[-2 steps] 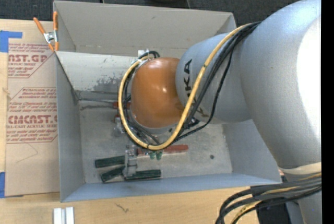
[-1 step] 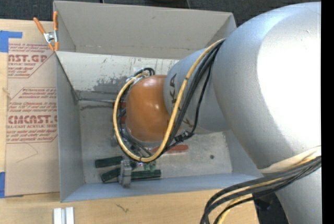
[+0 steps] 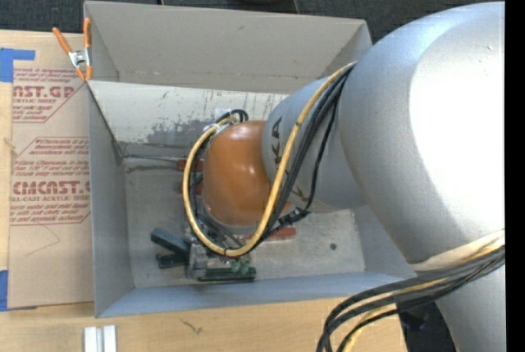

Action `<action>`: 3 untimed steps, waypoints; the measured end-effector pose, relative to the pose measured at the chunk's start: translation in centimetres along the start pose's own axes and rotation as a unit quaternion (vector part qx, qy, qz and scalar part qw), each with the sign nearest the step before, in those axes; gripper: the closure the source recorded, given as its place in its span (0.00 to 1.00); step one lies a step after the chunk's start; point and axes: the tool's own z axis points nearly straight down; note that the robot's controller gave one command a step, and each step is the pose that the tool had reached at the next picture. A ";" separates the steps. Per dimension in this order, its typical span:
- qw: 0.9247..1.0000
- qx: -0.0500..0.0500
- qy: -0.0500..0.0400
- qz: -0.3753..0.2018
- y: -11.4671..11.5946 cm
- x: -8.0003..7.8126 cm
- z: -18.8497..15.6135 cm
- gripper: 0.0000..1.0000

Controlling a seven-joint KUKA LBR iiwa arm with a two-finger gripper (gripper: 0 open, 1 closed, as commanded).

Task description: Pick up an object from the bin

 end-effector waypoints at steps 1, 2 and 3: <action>1.000 0.000 0.000 0.000 0.0 0.0 0.0 1.00; 1.000 0.000 0.001 0.000 0.0 0.1 -0.2 1.00; 1.000 0.001 0.005 0.000 0.0 0.3 -1.3 1.00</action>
Offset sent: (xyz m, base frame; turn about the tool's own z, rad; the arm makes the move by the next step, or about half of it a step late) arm -0.0001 -0.0002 0.0185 0.0000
